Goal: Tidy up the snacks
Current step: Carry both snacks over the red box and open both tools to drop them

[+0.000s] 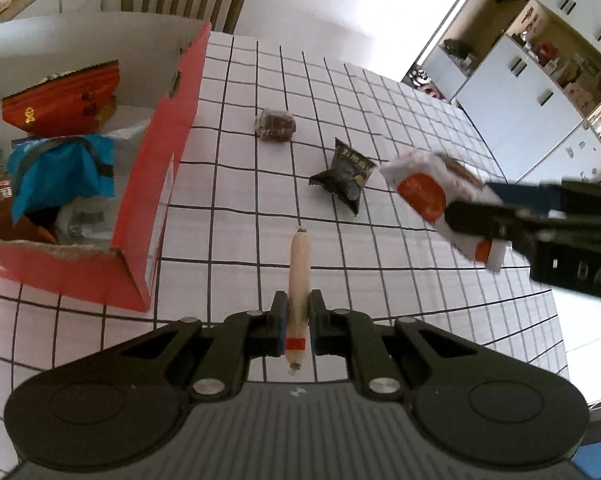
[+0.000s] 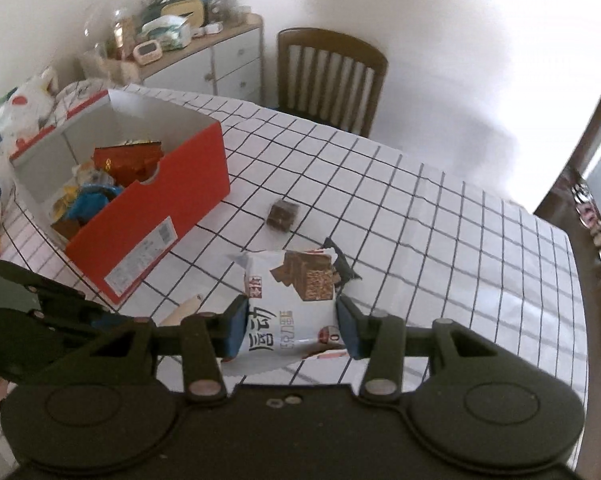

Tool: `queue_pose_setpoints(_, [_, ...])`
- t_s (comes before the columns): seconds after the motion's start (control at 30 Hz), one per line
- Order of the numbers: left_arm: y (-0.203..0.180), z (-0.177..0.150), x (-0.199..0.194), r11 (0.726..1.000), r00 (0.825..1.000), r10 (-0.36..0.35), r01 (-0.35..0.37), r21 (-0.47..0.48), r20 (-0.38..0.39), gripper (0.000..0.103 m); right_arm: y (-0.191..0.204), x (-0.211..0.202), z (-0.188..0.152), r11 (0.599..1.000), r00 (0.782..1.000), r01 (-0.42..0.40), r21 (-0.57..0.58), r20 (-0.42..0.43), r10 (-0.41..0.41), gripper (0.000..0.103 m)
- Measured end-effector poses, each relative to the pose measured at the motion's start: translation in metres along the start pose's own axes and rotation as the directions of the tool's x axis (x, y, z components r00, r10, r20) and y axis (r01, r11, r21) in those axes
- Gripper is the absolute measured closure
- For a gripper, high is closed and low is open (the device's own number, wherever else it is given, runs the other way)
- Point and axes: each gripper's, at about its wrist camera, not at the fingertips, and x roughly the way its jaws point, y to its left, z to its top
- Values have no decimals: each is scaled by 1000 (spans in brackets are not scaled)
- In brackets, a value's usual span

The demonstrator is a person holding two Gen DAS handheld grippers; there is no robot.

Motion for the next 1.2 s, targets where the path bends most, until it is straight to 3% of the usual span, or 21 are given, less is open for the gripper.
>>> queue_pose_setpoints(0.53, [2,8,-64,999,993,-5,10,-39,116,93,29,-49,-17,994,996,28,105,81,-37,57])
queue_pose_setpoints(1.2, [66,39,-136,996,966,77,-67,-52,245,93,101,-62,36,999,981,8,53,191,-18,57])
